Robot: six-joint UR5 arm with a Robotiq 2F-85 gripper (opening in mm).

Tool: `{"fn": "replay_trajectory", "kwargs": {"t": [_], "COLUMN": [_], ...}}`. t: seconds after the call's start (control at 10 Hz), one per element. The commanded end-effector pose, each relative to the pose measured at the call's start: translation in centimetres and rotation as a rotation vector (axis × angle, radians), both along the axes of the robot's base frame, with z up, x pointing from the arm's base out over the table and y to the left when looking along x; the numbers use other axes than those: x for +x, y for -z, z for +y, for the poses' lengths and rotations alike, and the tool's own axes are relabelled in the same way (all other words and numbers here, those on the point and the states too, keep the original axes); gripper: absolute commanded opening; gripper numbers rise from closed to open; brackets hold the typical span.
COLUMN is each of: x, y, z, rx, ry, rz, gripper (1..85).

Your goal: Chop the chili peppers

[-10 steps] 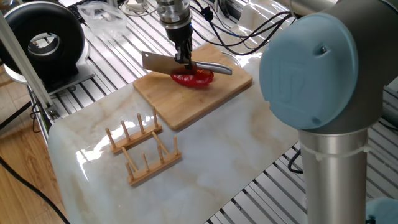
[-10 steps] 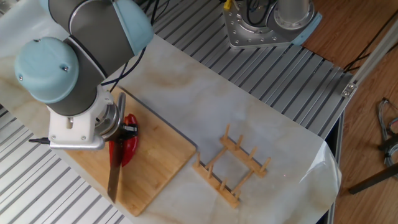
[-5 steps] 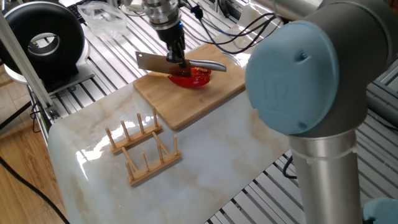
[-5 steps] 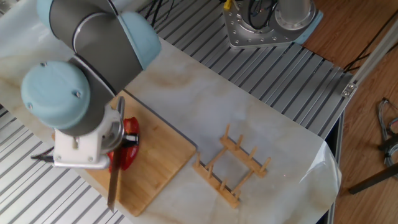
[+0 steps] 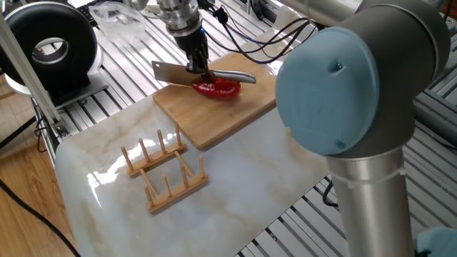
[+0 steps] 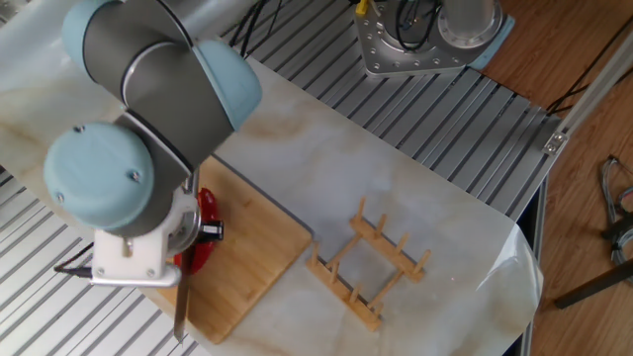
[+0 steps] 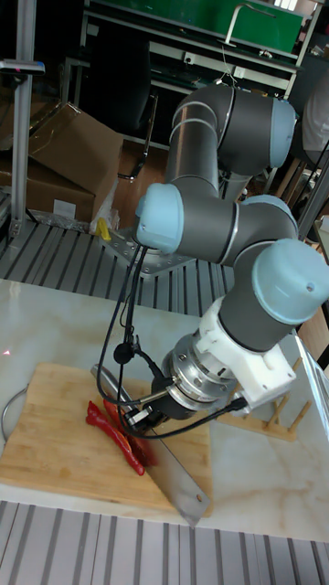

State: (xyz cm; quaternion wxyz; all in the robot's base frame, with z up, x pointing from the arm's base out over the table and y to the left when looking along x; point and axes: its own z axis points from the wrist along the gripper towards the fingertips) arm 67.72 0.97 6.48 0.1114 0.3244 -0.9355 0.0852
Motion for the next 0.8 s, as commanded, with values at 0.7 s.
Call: {"fn": "replay_trajectory", "kwargs": {"t": [0.7], "x": [-1.3], "y": [-3.7], "z": [-0.6], "rx": [0.010], "ry": [-0.006], "rz": [0.004], "gripper": [1.3]}}
